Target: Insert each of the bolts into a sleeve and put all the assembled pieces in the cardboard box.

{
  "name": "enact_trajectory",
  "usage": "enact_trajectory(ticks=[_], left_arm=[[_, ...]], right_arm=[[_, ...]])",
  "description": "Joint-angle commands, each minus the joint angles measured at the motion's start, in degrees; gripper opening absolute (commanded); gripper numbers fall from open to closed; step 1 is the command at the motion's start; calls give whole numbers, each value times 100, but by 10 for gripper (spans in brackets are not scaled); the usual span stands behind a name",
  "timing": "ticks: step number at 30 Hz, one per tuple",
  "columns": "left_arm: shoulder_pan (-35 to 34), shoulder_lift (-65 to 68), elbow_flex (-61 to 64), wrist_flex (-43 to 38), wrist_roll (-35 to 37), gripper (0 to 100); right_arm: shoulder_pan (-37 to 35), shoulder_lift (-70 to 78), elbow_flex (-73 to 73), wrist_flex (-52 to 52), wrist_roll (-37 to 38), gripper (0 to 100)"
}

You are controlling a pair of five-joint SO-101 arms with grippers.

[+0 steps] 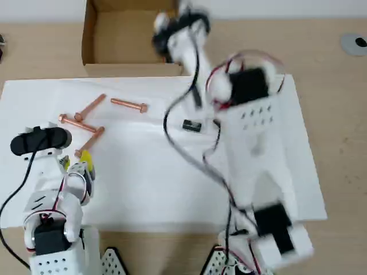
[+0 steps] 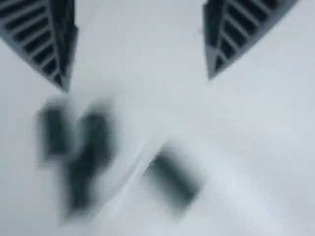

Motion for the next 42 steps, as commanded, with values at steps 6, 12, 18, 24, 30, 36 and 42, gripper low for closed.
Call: enact_trajectory(ticks=[6, 12, 18, 24, 30, 36, 42], left_arm=[[62, 2519, -1266, -281, 167, 147], [62, 4338, -2215, -607, 1284, 147], [62, 5534, -3033, -826, 2268, 147], [62, 6202, -3059, -1020, 3367, 149], [105, 6343, -3086, -1125, 4132, 150], [105, 6378, -3095, -1169, 4448, 150], [141, 6378, -2752, -1582, 4730, 148]], right_arm=[[-180, -2466, 3169, -123, 1248, 217], [875, -2782, 3670, -905, 2919, 217], [1349, -2114, 4180, -2180, 4132, 217], [1314, -752, 4198, -3147, 4589, 217], [1059, 66, 4189, -3692, 4993, 217], [716, 505, 4180, -4422, 5002, 216], [426, 884, 3890, -5002, 5020, 214]])
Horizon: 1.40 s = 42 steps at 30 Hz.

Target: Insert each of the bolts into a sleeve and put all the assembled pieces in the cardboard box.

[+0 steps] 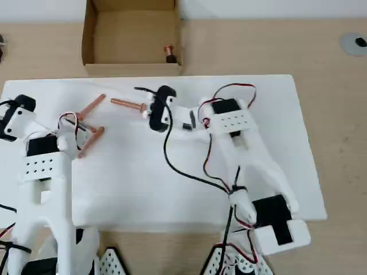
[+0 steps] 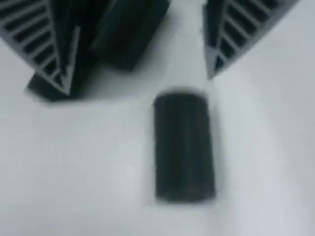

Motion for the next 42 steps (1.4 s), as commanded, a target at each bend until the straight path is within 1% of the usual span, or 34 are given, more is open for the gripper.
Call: enact_trajectory(ticks=[1, 3, 5, 12, 27, 37, 42], left_arm=[[141, -13, 88, -158, 308, 147], [141, -31, 185, -158, 677, 149], [141, -31, 193, -158, 818, 150], [141, -31, 193, -149, 818, 150], [141, -31, 193, -123, 809, 150], [141, -31, 193, -114, 800, 150], [141, -31, 202, -114, 615, 150]], right_arm=[[-127, 189, -418, -158, 79, 214], [-127, 453, -637, -149, 79, 215], [-127, 725, -752, -149, 79, 215], [-127, 1226, -787, -167, 79, 214], [-127, 1279, -971, -158, 79, 214], [-110, 1912, -1095, -158, 79, 214], [-101, 1991, -1262, 132, 79, 213]])
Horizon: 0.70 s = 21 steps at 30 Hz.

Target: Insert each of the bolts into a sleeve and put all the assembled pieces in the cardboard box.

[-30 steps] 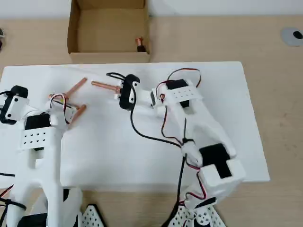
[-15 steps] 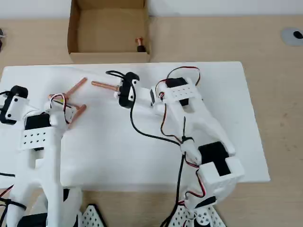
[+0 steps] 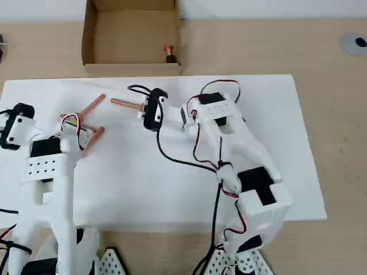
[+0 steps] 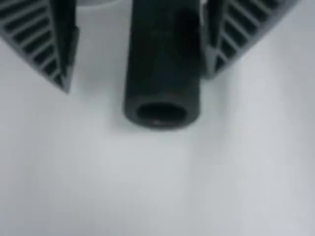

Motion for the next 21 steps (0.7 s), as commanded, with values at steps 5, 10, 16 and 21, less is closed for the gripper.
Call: enact_trajectory(ticks=[5, 10, 16, 21], left_arm=[[70, -31, -18, -44, -62, 150], [70, -31, -18, -35, -62, 150], [70, -31, -79, 123, -62, 150], [70, -31, -79, 123, -62, 150]], right_arm=[[-22, 171, -497, 721, 70, 213], [-22, 163, -620, 835, 70, 213], [-22, 154, -629, 835, 53, 166], [-22, 145, -629, 835, 44, 64]])
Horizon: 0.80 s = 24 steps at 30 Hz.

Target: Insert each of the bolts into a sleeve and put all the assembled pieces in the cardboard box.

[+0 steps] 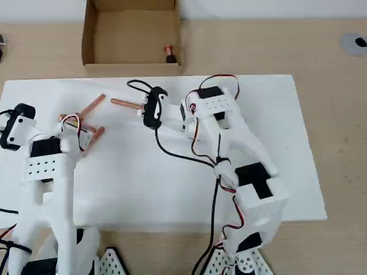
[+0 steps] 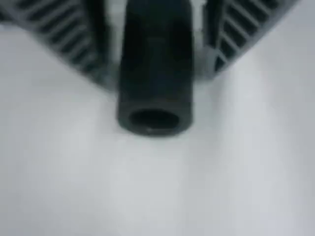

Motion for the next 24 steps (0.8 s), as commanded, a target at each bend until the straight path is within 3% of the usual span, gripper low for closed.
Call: enact_trajectory(ticks=[1, 10, 24], left_arm=[[70, -31, -79, 26, -35, 150], [79, -40, -79, 26, -44, 150], [193, -40, -79, 18, -237, 147]], right_arm=[[-22, -22, -101, 97, 44, 50], [268, -22, -699, 132, -229, 11], [409, -22, -3160, 2031, -888, 11]])
